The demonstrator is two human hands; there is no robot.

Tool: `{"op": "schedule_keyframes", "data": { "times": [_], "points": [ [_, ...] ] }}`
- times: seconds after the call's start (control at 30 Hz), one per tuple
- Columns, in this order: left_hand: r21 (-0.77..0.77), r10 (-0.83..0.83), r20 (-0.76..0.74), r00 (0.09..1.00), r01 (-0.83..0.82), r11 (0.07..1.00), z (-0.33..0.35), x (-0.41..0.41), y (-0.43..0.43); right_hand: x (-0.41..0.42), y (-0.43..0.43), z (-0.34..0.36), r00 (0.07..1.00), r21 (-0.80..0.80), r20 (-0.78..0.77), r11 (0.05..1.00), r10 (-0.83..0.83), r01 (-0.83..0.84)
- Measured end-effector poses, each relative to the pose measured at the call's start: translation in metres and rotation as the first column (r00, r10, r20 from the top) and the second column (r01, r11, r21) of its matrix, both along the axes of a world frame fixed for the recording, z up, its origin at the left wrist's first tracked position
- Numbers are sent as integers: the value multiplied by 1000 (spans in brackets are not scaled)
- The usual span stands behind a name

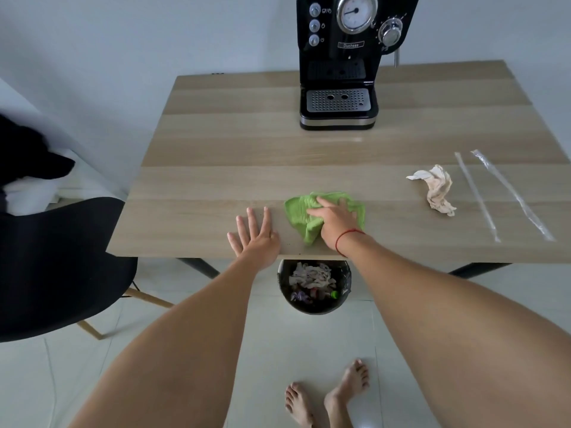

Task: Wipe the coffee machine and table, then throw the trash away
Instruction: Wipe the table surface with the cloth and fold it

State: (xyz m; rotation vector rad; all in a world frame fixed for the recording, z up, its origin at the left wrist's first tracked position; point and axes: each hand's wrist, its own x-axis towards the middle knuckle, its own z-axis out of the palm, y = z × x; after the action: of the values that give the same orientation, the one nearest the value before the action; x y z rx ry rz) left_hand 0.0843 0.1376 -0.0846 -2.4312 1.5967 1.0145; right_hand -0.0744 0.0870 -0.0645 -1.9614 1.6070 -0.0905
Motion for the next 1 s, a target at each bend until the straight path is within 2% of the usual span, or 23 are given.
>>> {"op": "schedule_keyframes", "data": {
  "times": [0.1,0.27,0.5,0.57,0.63,0.7,0.8,0.9,1.0],
  "points": [
    [-1,-7,-2,1000,7,1000,0,0,0,5,16,0,995,-2,-73,997,76,-76],
    [-36,-26,-6,1000,26,999,1,2,5,5,41,5,988,-7,-52,989,148,-148],
    [-33,-63,11,998,63,997,4,6,15,-10,77,24,989,25,-5,988,151,-151],
    [-23,-63,12,998,63,998,6,6,16,-15,78,30,995,33,34,995,91,-92],
    [-11,-69,11,998,69,998,7,6,16,-20,69,35,987,36,149,998,-57,52],
    [2,-79,9,997,79,997,7,7,14,-24,51,36,938,6,267,974,-221,227],
    [9,-75,2,997,75,997,4,6,15,-23,17,29,894,-71,332,937,-300,341],
    [19,-69,-11,998,69,997,1,7,13,-12,11,16,939,26,234,967,-254,255],
    [29,-82,1,997,82,996,1,7,12,1,31,8,994,54,61,995,-88,85]
  ]
}}
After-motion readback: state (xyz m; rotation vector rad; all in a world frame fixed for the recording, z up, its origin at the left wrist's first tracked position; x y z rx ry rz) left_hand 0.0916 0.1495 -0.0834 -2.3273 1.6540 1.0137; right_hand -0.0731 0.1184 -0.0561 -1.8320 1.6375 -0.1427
